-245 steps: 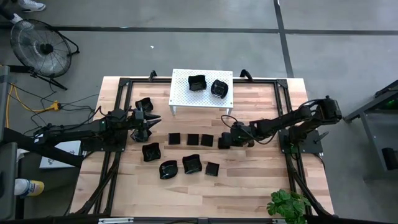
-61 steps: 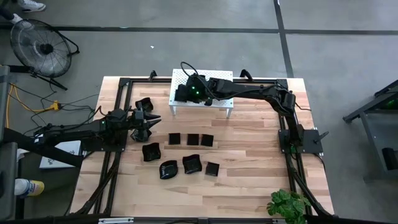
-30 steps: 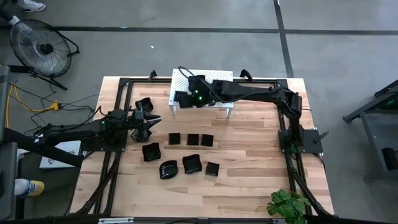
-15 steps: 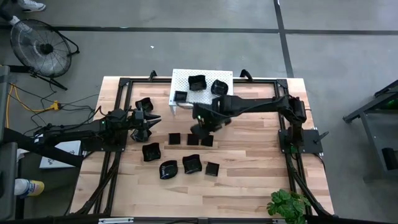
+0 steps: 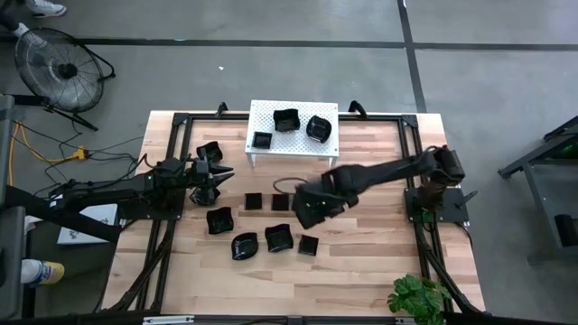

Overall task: Pick & Place Mini shaped plates
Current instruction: Stack the square plate on top of the other square plate on the shelf

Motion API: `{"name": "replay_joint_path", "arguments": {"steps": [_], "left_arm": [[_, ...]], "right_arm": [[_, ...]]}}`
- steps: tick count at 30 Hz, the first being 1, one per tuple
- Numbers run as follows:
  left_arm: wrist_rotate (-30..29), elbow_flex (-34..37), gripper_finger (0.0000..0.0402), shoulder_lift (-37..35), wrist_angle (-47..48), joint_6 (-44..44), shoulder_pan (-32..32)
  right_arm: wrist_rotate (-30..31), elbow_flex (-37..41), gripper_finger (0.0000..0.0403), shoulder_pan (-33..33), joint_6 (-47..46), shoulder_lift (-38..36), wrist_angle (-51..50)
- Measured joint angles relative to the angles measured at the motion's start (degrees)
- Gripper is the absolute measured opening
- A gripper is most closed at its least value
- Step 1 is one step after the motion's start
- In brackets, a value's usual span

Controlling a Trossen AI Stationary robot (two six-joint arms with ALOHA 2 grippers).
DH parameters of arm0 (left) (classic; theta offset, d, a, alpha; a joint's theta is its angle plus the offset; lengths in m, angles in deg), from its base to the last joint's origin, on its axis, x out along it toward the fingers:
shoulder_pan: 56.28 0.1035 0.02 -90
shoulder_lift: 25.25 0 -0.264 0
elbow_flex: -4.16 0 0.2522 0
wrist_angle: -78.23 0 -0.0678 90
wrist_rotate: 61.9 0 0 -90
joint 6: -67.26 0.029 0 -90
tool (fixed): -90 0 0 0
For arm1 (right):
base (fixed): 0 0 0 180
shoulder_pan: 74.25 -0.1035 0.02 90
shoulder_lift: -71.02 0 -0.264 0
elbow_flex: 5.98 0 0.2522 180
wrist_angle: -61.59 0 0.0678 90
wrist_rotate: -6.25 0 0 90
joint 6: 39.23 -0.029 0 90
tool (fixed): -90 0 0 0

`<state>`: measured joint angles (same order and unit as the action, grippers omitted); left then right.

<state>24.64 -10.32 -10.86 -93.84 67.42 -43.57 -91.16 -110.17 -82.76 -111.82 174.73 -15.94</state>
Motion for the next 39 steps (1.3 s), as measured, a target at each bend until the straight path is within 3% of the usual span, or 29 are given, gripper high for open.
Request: {"name": "replay_joint_path", "arguments": {"steps": [7,16,24,39], "left_arm": [[0.00,0.00,0.0073,0.00,0.00,0.00,0.00],[0.00,0.00,0.0073,-0.02,0.00,0.00,0.00],[0.00,0.00,0.0073,-0.01,0.00,0.00,0.01],[0.00,0.00,0.0073,-0.01,-0.01,0.00,0.01]], "right_arm": [[0.95,12.91,0.0134,-5.55,-11.58,-4.37,14.68],[2.96,22.19,0.0134,-10.32,-21.41,-4.41,28.19],[8.27,23.93,0.0134,-12.76,-27.28,-4.39,30.06],[10.56,23.86,0.0134,-14.42,-29.48,-1.19,31.97]]}}
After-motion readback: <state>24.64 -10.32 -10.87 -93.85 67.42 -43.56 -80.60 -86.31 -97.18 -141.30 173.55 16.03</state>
